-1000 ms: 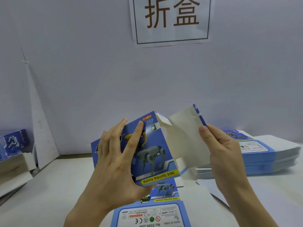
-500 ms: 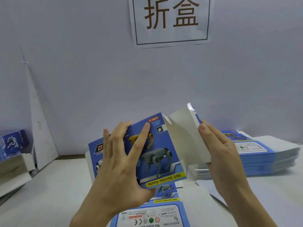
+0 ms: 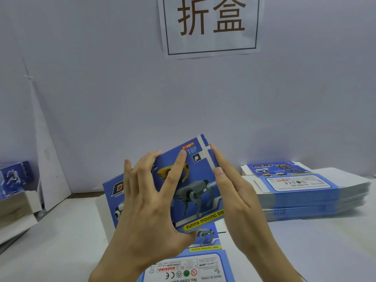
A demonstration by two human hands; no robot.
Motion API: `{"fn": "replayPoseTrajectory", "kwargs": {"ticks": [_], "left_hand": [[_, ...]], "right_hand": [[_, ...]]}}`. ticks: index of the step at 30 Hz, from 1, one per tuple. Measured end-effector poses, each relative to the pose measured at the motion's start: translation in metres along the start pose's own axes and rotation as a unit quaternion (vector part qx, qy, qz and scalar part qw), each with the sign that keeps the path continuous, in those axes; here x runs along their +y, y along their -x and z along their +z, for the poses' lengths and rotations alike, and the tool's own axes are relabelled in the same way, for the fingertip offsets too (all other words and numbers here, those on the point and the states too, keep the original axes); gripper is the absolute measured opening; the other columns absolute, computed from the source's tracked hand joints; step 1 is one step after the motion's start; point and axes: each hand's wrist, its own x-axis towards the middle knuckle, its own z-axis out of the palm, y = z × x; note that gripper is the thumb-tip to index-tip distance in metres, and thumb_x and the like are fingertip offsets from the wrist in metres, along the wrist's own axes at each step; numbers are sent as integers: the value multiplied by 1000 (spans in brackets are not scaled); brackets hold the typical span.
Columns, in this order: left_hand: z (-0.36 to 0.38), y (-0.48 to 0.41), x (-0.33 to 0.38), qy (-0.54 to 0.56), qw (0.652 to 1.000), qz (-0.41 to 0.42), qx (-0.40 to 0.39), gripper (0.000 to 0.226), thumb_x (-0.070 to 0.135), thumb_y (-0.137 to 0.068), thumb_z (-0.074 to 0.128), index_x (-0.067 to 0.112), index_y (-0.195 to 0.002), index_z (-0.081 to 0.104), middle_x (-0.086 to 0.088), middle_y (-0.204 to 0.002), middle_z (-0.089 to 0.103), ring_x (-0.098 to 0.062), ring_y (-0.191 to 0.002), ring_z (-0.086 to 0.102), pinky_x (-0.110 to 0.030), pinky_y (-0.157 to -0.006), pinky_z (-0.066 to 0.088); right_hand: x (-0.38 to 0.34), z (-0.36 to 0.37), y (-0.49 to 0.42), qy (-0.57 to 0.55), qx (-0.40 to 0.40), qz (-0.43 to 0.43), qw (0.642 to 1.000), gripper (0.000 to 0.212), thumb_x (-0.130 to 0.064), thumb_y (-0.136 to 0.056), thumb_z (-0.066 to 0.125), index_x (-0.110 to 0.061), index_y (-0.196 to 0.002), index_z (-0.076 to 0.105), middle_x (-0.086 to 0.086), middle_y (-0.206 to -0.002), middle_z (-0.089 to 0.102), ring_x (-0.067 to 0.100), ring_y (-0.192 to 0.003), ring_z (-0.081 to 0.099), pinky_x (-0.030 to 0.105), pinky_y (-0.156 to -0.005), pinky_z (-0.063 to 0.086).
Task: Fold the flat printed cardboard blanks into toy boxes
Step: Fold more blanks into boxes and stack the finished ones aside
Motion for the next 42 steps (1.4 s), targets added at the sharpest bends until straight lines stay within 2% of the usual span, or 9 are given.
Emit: {"fn": "replayPoseTrajectory", "kwargs": {"ticks": [4, 8, 11, 20, 23, 25, 30, 36, 42], "left_hand": [[-3, -1, 1, -11, 1000, 2, 10, 112, 71, -53, 52, 22, -149, 23, -20, -134, 33, -37, -133, 29, -60, -111, 10], [-4, -1, 2, -11, 1000, 8, 16, 109, 70, -55, 53, 20, -148, 26, -20, -132, 33, -38, -131, 29, -60, -111, 10], [-5, -2, 0, -11, 1000, 16, 17, 109, 70, -56, 52, 19, -148, 25, -20, -132, 34, -37, -130, 27, -59, -110, 8], [-3, 0, -1, -6, 1000, 21, 4, 113, 69, -54, 55, 19, -150, 24, -19, -134, 31, -42, -131, 31, -59, -110, 11], [-5, -1, 0, -8, 1000, 27, 5, 110, 68, -55, 56, 19, -149, 28, -19, -134, 32, -38, -131, 28, -57, -113, 10], [-4, -1, 4, -19, 999, 47, 0, 109, 68, -56, 59, 19, -149, 29, -20, -134, 34, -38, -132, 31, -54, -118, 9], [-5, 0, 10, -19, 998, 53, -11, 114, 75, -60, 58, 12, -149, 26, -18, -138, 38, -34, -134, 33, -50, -114, 15], [-10, -1, 4, -49, 996, 80, 7, 111, 71, -59, 55, 7, -147, 28, -22, -133, 37, -36, -132, 31, -53, -113, 16], [-9, -1, 5, -48, 995, 83, 11, 114, 71, -58, 58, 7, -147, 27, -21, -134, 37, -36, -132, 32, -58, -113, 21]], "right_hand": [[1, 2, 1, 37, -28, -10, 999, 45, -43, -92, 43, -46, -137, 44, -21, -128, 60, 2, -117, 58, 18, -85, 53], [3, 2, 2, 57, -31, -19, 998, 49, -39, -91, 49, -45, -138, 44, -18, -126, 61, 5, -112, 61, 22, -76, 57], [4, 1, 2, 106, -38, -37, 993, 50, -37, -92, 49, -40, -141, 41, -16, -135, 55, 6, -124, 52, 26, -88, 54], [0, -5, 2, 164, -46, -72, 983, 48, -28, -95, 48, -31, -142, 43, -17, -133, 51, -1, -120, 51, 8, -80, 48], [-1, -5, 3, 165, -59, -63, 983, 56, -27, -91, 52, -36, -144, 37, -20, -123, 49, -4, -108, 56, 10, -74, 51], [-1, -6, 3, 137, -57, -24, 989, 68, -27, -82, 57, -44, -144, 33, -14, -114, 46, 1, -98, 61, 20, -73, 56], [-6, -20, -2, 12, -71, 34, 997, 66, -26, -76, 64, -52, -134, 45, -8, -118, 45, 11, -107, 63, 26, -74, 58], [-3, -11, 2, 70, -85, -17, 994, 65, -24, -84, 61, -49, -139, 36, -17, -125, 45, -1, -106, 61, 15, -70, 55], [-9, -14, 2, 149, -100, -32, 983, 67, -32, -86, 57, -54, -143, 28, -22, -126, 42, -2, -106, 59, 17, -69, 56]]}}
